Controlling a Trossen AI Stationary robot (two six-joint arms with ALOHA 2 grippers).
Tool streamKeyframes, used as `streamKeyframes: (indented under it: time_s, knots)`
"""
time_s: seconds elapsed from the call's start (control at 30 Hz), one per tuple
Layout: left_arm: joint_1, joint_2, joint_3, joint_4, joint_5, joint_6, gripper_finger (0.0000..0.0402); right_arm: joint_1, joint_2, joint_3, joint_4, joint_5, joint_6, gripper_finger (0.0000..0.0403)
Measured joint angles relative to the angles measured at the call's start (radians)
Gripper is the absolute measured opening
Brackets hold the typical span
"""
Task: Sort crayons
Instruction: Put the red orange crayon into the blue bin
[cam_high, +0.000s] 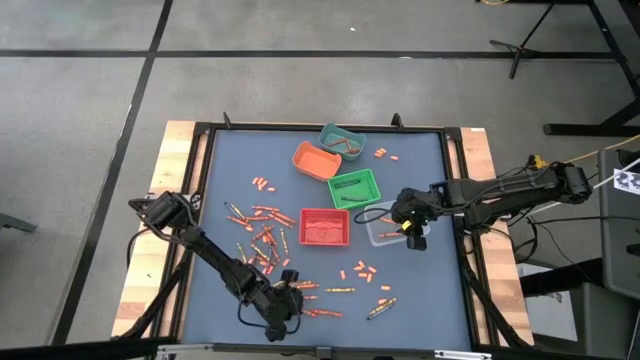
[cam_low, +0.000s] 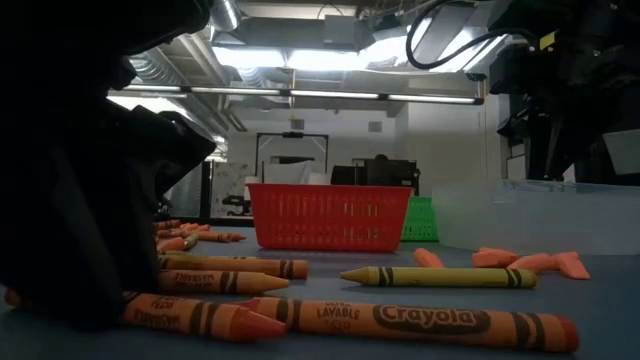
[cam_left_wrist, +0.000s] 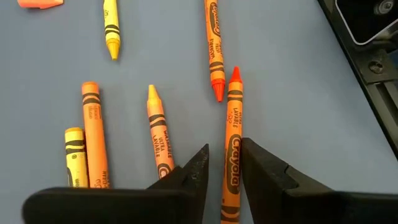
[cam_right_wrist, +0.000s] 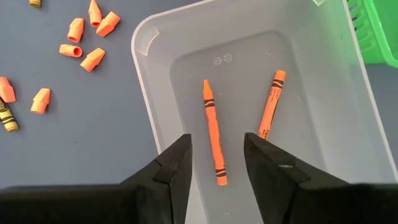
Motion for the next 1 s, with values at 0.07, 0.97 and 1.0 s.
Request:
streamKeyframes:
  time_s: [0.07, 0.97, 1.0]
  knots:
    - [0.0, 0.0, 0.0, 0.0, 0.001, 0.0, 0.0059, 0.0, 0.0, 0.0, 0.0, 0.0, 0.0, 0.0145]
    - [0.105, -0.083, -0.003, 0.087, 0.105, 0.044, 0.0005, 0.0, -0.001, 0.001, 0.0, 0.0, 0.0, 0.0145]
    - [0.117, -0.093, -0.003, 0.094, 0.105, 0.067, 0.0005, 0.0, -0.001, 0.001, 0.0, 0.0, 0.0, 0.0145]
